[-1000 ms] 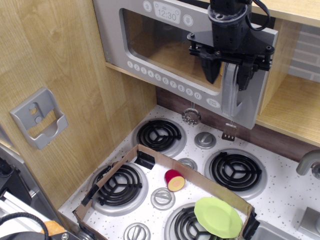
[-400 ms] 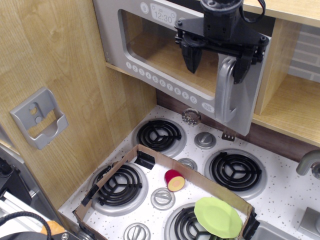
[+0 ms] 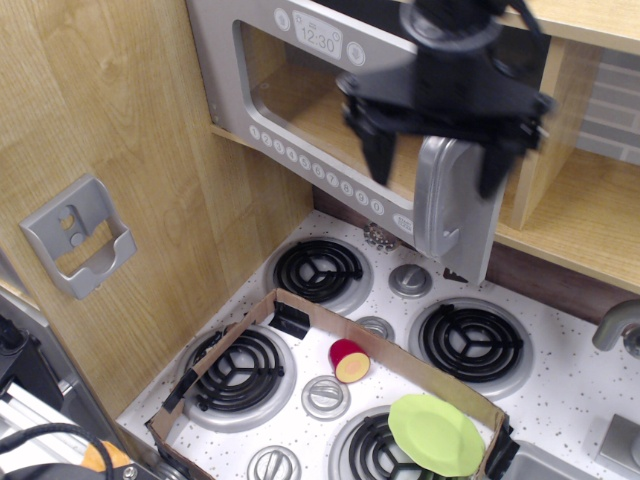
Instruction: Open microwave
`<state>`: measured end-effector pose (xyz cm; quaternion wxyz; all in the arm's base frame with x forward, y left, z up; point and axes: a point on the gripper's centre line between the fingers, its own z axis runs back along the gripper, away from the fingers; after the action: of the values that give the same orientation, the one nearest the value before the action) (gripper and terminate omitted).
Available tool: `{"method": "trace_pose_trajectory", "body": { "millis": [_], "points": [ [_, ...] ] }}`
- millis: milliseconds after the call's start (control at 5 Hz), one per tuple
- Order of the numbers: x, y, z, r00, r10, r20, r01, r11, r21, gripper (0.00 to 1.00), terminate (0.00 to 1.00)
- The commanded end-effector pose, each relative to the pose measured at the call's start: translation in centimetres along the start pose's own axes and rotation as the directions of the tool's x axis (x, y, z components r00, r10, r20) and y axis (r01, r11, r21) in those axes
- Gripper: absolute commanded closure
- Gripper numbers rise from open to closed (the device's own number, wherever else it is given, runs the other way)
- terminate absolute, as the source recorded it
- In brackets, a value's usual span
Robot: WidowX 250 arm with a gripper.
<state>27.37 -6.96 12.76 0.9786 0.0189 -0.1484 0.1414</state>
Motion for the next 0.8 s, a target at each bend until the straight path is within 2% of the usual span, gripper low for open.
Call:
{"method": "trace_pose_trajectory", "body": {
  "millis": [0, 200, 400, 600],
  "points": [
    [-1.6, -5.0, 0.7, 0.997, -0.07, -0.017, 0.068, 0.989, -0.131, 0.0, 0.0],
    [-0.3, -8.5, 2.2, 0.973, -0.232, -0.006, 0.227, 0.957, -0.183, 0.0, 0.0],
    [0.3, -10.2, 2.8, 0.906, -0.411, 0.098, 0.42, 0.855, -0.304, 0.0, 0.0],
    [0.5, -10.8, 2.6, 0.843, -0.514, 0.158, 0.536, 0.781, -0.322, 0.0, 0.0]
  ]
}}
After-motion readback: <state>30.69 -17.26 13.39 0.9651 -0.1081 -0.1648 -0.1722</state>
